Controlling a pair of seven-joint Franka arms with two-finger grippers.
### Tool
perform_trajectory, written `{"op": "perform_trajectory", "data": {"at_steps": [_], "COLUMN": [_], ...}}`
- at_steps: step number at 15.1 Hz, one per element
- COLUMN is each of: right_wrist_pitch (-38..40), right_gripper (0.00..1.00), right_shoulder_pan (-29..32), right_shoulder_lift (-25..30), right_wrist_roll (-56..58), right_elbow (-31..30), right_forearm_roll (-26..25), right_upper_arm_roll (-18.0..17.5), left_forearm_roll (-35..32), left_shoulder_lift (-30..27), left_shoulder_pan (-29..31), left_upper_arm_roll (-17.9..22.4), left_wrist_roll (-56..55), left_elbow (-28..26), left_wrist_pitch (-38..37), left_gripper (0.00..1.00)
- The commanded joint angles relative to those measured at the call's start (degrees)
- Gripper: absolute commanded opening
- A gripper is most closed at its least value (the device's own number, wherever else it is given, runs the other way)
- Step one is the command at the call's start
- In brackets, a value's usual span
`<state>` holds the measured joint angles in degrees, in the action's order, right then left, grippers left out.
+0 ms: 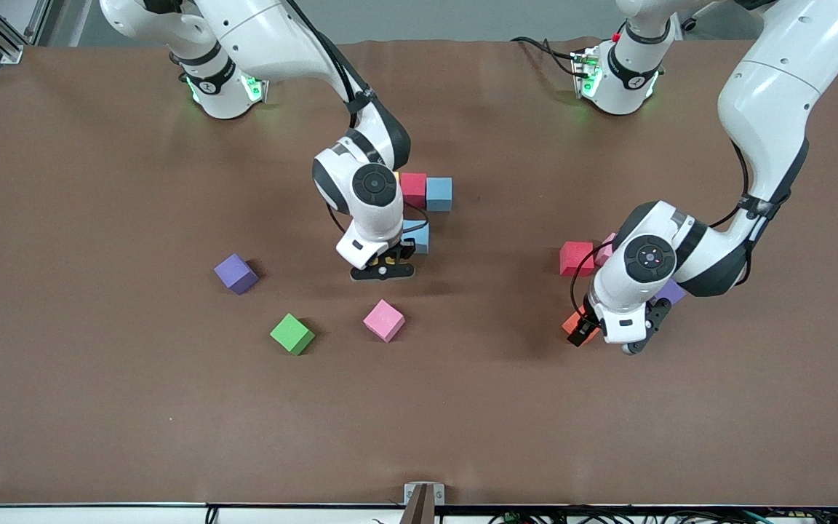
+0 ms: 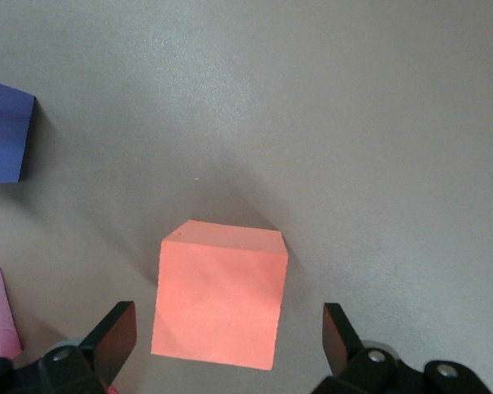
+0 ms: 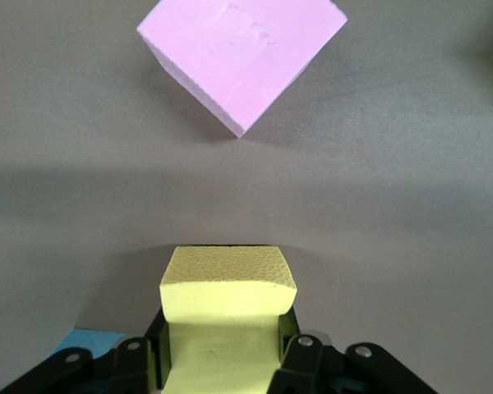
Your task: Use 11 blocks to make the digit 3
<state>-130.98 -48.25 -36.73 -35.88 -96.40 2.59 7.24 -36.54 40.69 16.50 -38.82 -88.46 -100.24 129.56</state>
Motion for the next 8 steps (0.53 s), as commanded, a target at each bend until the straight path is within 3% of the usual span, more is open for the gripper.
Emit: {"op": "perform_trajectory", "data": {"at_steps": [1,8], "right_wrist_pitch": [-0.2,-0.5], "right_gripper": [0.11,0.11], "right_shoulder_pan": [-0.6,-0.7], "right_shoulder_lift": [-0.9,-1.4], "right_wrist_roll": [-0.9,-1.7], "right_elbow": [0.9,1.0], "right_forearm_roll": [0.6,0.7], "right_upper_arm_roll": [0.3,0.3], "left_forearm_roll": [-1.7,-2.0], "left_shoulder_lift": [1.2,2.3], "left_shoulder_pan": [-0.1,0.0], "left_upper_arm_roll": [0.4,1.3], "left_wrist_roll": [0.9,8.6], "left_elbow": [0.9,1.2], "left_wrist_pitch": [-0.1,0.7], "left_gripper": [1.0,1.0]}}
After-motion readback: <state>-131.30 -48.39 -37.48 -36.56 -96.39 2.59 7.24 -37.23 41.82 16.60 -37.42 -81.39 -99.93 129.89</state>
